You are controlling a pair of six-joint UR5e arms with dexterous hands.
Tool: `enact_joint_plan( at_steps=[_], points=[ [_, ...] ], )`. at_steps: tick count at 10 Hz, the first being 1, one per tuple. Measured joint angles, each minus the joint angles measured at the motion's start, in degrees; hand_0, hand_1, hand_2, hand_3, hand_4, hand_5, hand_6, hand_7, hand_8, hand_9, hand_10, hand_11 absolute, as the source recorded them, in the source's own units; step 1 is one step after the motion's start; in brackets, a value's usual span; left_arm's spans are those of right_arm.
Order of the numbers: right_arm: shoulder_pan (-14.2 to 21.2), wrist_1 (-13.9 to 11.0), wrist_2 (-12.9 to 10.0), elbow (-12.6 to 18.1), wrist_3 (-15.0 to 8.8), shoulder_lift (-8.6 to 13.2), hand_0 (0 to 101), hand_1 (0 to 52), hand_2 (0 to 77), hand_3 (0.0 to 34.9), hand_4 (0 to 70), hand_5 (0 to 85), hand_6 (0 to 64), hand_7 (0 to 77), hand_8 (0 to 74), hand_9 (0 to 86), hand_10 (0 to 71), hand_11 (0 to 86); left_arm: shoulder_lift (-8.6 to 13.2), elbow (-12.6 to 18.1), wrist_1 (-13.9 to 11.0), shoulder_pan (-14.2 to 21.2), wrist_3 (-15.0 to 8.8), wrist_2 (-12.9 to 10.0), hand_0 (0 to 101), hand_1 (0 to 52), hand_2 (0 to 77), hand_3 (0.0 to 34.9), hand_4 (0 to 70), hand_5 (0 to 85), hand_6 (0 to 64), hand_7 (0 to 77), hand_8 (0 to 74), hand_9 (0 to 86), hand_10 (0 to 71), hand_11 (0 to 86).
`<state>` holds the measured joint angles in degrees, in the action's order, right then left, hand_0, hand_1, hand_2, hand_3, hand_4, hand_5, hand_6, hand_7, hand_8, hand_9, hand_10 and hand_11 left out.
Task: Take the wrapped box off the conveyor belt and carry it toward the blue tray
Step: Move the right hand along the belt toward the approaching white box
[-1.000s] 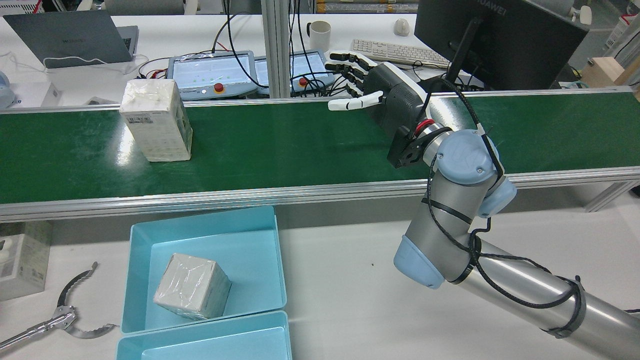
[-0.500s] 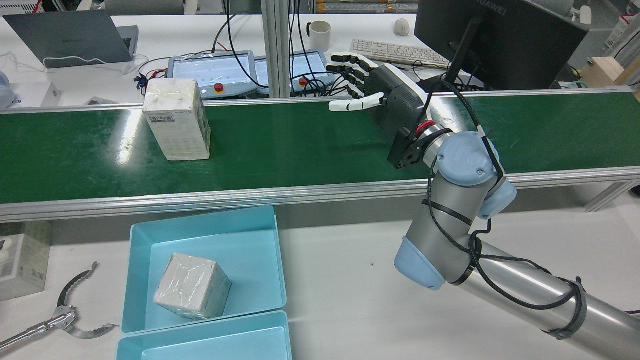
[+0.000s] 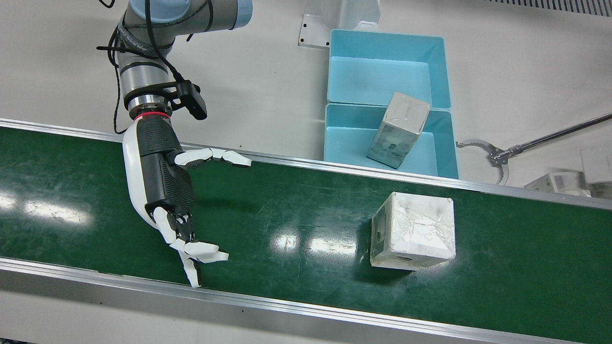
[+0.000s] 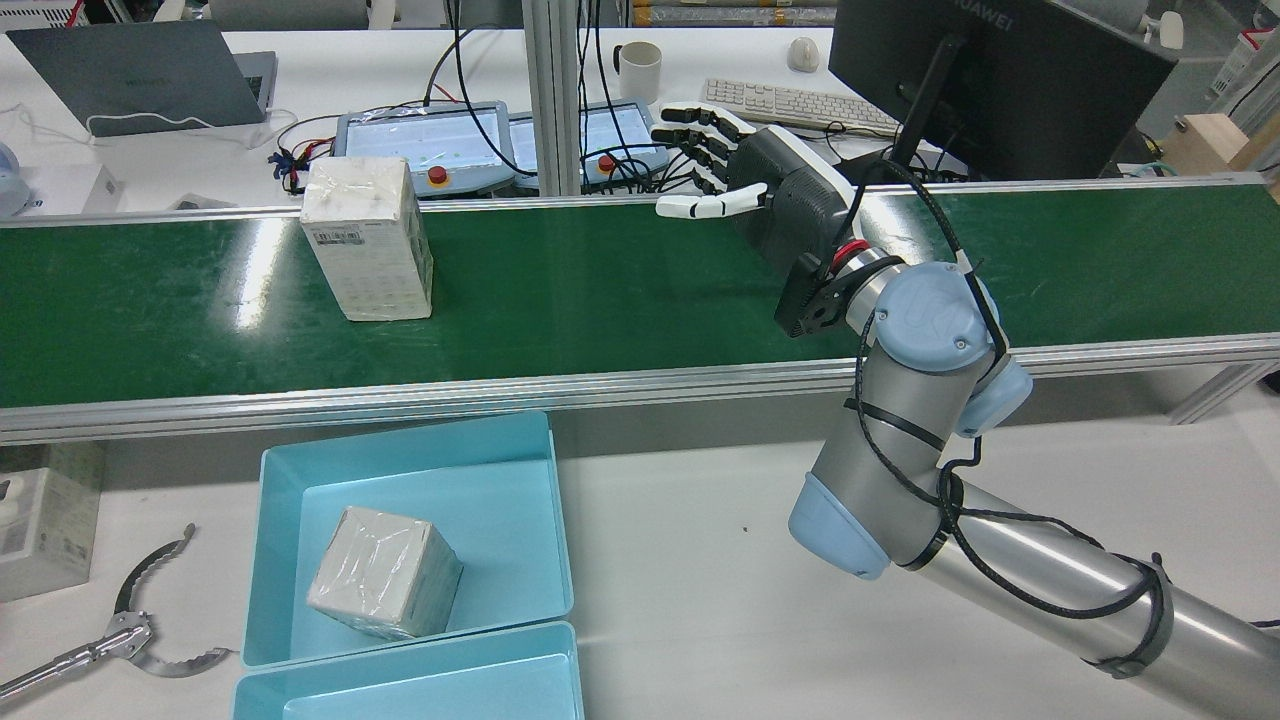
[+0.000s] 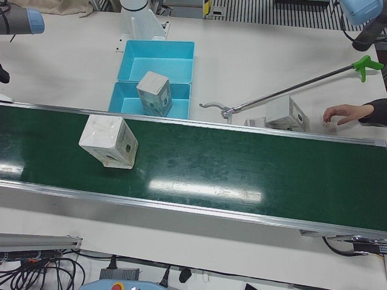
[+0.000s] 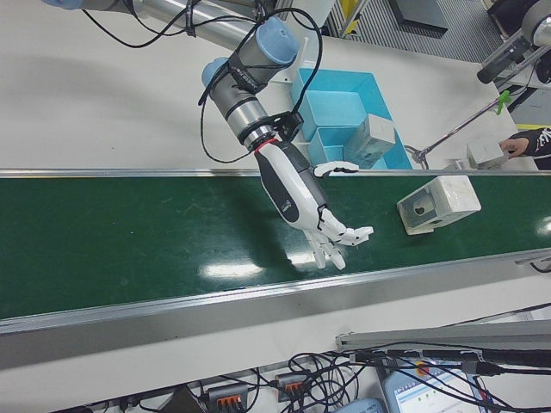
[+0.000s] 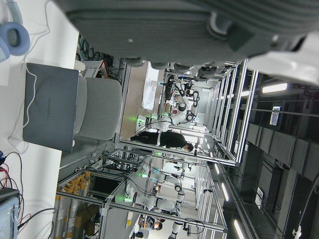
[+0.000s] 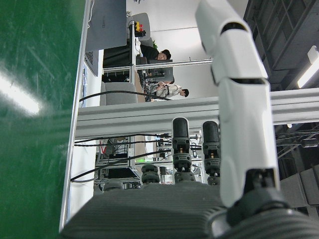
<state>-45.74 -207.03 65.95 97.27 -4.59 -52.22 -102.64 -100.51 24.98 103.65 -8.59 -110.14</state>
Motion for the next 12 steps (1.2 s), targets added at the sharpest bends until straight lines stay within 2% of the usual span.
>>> enact_joint_plan(
  at_steps=[5, 6, 9, 11, 12],
  points=[
    [0.8, 0.0, -0.3, -1.2, -0.4, 1.7, 51, 18.0, 15.3, 15.8, 9.3, 31.1, 6.5, 27.8, 1.6, 8.2, 0.0, 1.6, 0.0, 0.0, 0.0, 0.0, 0.0, 0.0, 0, 0.0, 0.5, 0.0, 0.0, 1.1, 0.0, 0.0, 0.0, 0.0, 0.5, 0.0],
    [1.2, 0.0, -0.6, -1.3, -0.5, 2.0, 51, 18.0, 16.4, 17.0, 10.9, 32.2, 6.5, 28.4, 2.7, 8.2, 0.0, 1.6, 0.0, 0.0, 0.0, 0.0, 0.0, 0.0, 0, 0.0, 0.5, 0.0, 0.0, 1.1, 0.0, 0.5, 0.0, 0.0, 0.5, 0.0],
    [2.5, 0.0, -1.6, -1.8, -0.7, 2.7, 51, 18.0, 17.5, 17.0, 10.9, 32.2, 6.5, 27.8, 2.7, 8.2, 0.0, 1.6, 0.0, 0.0, 0.0, 0.0, 0.0, 0.0, 0, 0.0, 0.5, 0.0, 0.0, 1.1, 0.0, 0.5, 0.0, 0.0, 0.0, 0.0],
    [2.9, 0.0, -2.0, -4.6, -1.0, 4.8, 51, 18.0, 17.5, 18.0, 10.9, 32.2, 6.0, 28.4, 2.7, 9.3, 0.0, 1.6, 0.0, 0.0, 0.0, 0.0, 0.0, 0.0, 0, 0.0, 0.5, 0.0, 0.0, 1.1, 0.0, 0.0, 0.0, 0.0, 0.5, 0.0],
    [3.0, 0.0, -2.0, -6.1, -1.0, 6.1, 51, 19.6, 18.0, 16.4, 10.9, 32.2, 7.1, 28.9, 2.7, 9.3, 0.0, 1.6, 0.0, 0.0, 0.0, 0.0, 0.0, 0.0, 0, 0.0, 0.5, 0.0, 0.0, 1.1, 0.0, 0.0, 0.0, 0.0, 0.0, 0.0]
  ],
)
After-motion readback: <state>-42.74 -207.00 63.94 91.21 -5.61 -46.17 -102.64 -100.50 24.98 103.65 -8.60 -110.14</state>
